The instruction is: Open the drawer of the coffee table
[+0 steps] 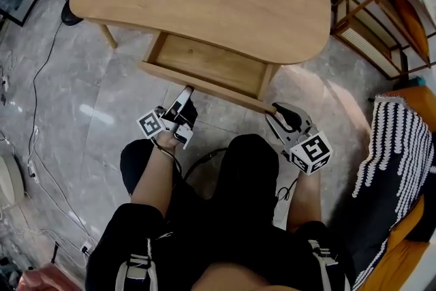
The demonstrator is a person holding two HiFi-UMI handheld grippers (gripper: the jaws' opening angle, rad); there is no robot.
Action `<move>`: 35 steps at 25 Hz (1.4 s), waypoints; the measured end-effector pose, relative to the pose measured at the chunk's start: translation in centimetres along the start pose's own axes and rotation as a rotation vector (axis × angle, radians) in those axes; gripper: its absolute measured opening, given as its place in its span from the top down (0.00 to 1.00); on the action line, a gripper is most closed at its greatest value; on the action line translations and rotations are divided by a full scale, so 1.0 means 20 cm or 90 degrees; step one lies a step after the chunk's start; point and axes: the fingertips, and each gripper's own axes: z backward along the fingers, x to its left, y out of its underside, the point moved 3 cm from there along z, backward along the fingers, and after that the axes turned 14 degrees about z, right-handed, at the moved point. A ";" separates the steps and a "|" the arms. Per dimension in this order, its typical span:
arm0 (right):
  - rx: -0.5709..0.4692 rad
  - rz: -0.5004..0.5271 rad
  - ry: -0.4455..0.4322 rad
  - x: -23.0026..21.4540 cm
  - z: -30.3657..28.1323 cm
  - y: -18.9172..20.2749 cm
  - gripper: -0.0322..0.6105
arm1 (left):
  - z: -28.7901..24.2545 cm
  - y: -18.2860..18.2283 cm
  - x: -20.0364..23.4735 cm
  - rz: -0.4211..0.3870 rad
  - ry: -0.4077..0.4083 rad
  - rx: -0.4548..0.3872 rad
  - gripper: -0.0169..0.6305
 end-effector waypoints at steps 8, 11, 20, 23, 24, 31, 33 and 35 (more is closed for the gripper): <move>0.010 0.011 -0.022 0.03 -0.03 0.06 0.75 | 0.02 -0.01 0.06 -0.005 -0.011 0.002 0.55; 0.001 -0.007 -0.019 0.03 -0.03 0.08 0.75 | 0.03 -0.01 0.06 -0.008 -0.016 0.009 0.55; -0.081 -0.014 0.008 0.03 0.06 -0.09 0.75 | 0.23 -0.10 -0.02 -0.186 -0.241 0.016 0.57; -0.150 -0.045 0.051 -0.03 0.10 -0.25 0.76 | 0.29 -0.21 -0.29 -0.393 -0.299 0.011 0.68; -0.157 -0.047 0.077 -0.06 0.09 -0.29 0.77 | 0.31 -0.25 -0.39 -0.454 -0.322 -0.017 0.73; -0.114 -0.058 0.301 -0.22 -0.05 -0.37 0.93 | 0.35 -0.34 -0.85 -0.820 -0.516 -0.184 0.94; -0.119 -0.048 0.322 -0.22 -0.11 -0.41 0.93 | 0.28 -0.33 -0.90 -0.882 -0.524 -0.189 0.94; -0.125 -0.035 0.324 -0.19 -0.15 -0.45 0.93 | 0.22 -0.29 -0.95 -0.917 -0.510 -0.193 0.94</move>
